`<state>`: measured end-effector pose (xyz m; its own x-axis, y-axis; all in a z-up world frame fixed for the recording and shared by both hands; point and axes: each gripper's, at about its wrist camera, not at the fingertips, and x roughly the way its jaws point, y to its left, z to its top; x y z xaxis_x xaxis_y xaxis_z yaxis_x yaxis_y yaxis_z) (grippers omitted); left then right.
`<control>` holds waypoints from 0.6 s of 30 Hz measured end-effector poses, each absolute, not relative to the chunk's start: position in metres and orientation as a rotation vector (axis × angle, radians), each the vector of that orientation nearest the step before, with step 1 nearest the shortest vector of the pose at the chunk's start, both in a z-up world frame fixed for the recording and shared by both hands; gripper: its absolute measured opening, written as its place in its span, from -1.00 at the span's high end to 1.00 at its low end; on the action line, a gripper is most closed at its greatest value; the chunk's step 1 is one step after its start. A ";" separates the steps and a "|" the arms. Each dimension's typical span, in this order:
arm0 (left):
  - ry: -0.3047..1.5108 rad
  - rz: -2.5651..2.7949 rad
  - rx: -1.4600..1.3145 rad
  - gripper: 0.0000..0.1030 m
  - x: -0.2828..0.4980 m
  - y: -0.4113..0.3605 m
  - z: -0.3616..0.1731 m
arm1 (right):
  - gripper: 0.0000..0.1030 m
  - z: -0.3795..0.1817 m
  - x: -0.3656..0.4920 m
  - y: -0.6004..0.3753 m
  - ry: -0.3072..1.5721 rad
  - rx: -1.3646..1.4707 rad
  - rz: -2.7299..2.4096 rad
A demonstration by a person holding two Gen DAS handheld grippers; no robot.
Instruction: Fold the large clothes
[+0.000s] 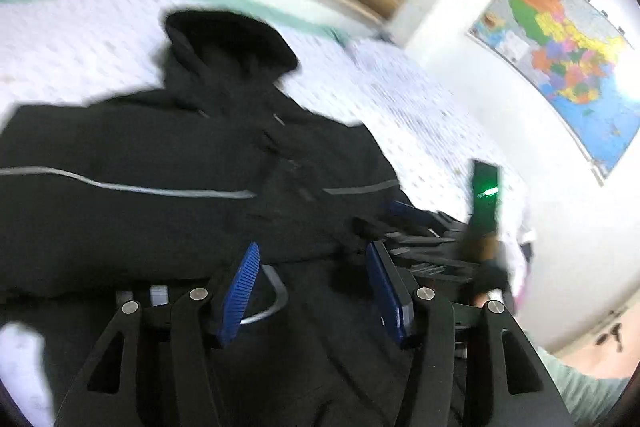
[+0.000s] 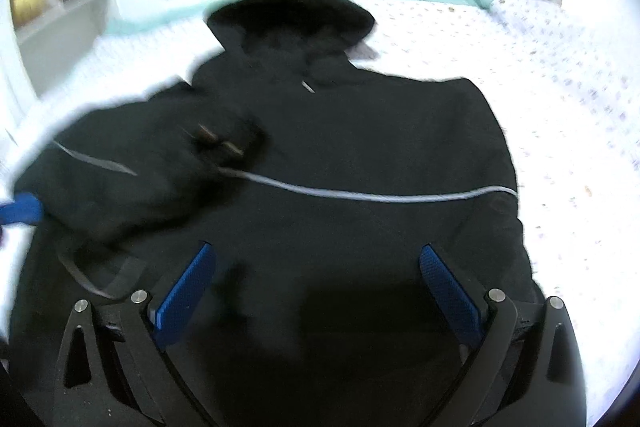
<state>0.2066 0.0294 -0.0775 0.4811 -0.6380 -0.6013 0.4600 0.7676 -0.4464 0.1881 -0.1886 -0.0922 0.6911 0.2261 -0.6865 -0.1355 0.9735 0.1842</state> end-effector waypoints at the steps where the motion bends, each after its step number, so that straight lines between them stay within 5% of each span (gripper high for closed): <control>1: 0.807 -0.638 -0.226 -0.12 0.204 0.039 -0.071 | -0.95 -0.085 0.190 -0.185 0.786 0.148 0.218; 8: 0.767 -0.363 -0.231 -0.11 0.200 0.107 -0.061 | -0.69 -0.083 0.245 -0.140 0.926 0.227 0.235; 11: 0.761 -0.258 -0.253 -0.11 0.205 0.133 -0.064 | 0.12 -0.105 0.266 -0.128 1.009 0.309 0.323; 12: 0.764 -0.228 -0.243 -0.11 0.207 0.137 -0.065 | 0.22 -0.107 0.269 -0.122 1.013 0.303 0.317; 18: 0.802 -0.180 -0.214 -0.11 0.230 0.144 -0.070 | 0.39 -0.049 0.245 -0.138 0.813 0.160 0.241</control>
